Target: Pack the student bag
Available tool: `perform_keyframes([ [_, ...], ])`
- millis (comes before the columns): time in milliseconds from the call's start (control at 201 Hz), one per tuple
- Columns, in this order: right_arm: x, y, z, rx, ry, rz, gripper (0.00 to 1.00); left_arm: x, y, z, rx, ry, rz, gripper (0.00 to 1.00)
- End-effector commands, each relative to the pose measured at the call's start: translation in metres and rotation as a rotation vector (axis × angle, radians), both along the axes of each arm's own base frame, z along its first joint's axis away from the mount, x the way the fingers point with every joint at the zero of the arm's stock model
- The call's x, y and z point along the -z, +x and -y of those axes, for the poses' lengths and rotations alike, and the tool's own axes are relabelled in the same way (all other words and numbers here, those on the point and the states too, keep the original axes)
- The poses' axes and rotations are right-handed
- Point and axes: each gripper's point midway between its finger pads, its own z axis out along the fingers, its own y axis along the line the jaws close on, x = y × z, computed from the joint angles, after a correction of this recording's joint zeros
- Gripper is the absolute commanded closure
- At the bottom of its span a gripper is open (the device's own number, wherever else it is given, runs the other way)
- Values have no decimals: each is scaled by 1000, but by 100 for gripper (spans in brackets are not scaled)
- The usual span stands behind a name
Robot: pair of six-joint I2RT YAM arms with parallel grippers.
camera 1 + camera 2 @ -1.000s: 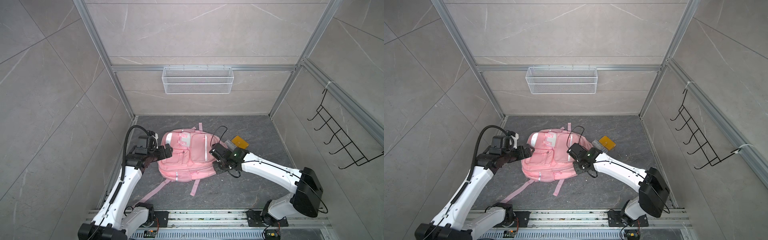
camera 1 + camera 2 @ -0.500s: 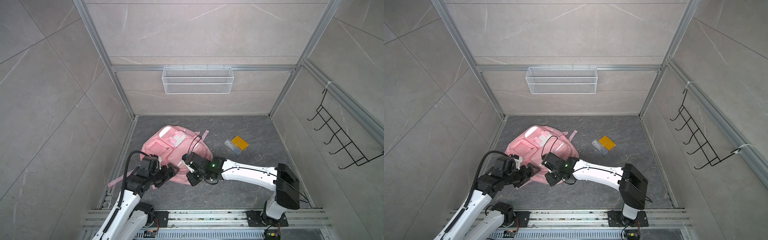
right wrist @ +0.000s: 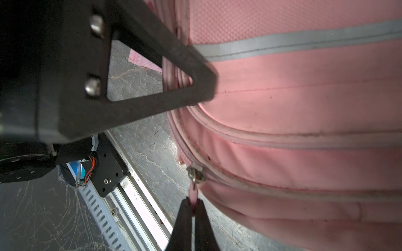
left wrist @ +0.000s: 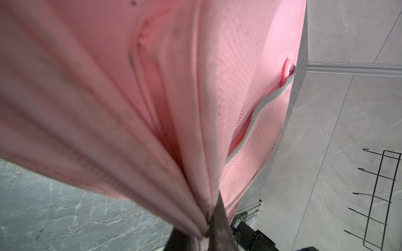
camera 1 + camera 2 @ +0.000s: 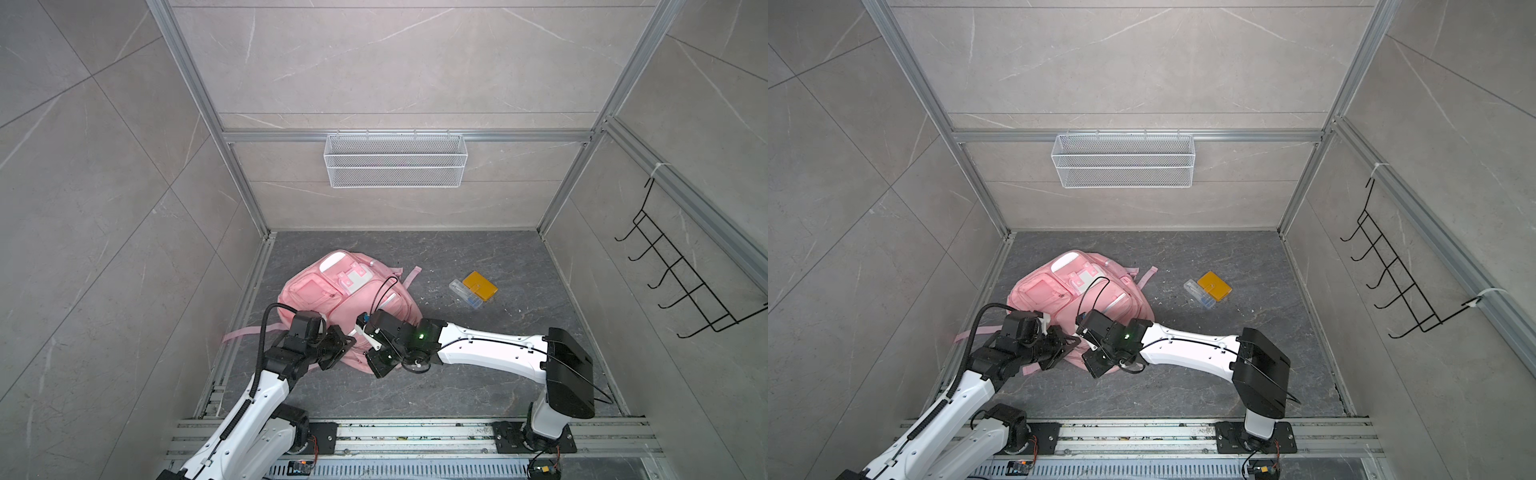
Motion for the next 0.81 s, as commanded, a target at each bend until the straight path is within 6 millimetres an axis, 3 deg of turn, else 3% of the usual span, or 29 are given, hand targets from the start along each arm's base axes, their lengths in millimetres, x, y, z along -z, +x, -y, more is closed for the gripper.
perform_keyframes([
  [0, -4, 16, 39, 142, -96, 36, 100, -9, 5, -5, -7, 41, 62, 100],
  [174, 3, 38, 112, 351, -216, 31, 100, -8, 2, -10, 6, 77, 66, 100],
  [379, -1, 57, 166, 476, -295, 51, 100, -8, -1, -15, 16, 114, 80, 100],
  [433, -9, 58, 154, 418, -239, 55, 100, -10, 0, -14, 25, 112, 91, 100],
  [483, -18, 50, 123, 286, -127, 20, 99, -13, 0, -11, 36, 99, 103, 100],
  [558, -35, 28, 75, 116, 37, -27, 78, -22, 3, -3, 65, 60, 145, 100],
  [628, -45, 8, 47, 31, 95, -48, 57, -32, 6, 5, 90, 15, 182, 100],
  [757, -45, -18, 22, -47, 113, -68, 28, -54, 13, 16, 98, -69, 247, 100],
  [802, -43, -22, 19, -42, 112, -78, 24, -60, 17, 17, 91, -79, 263, 100],
])
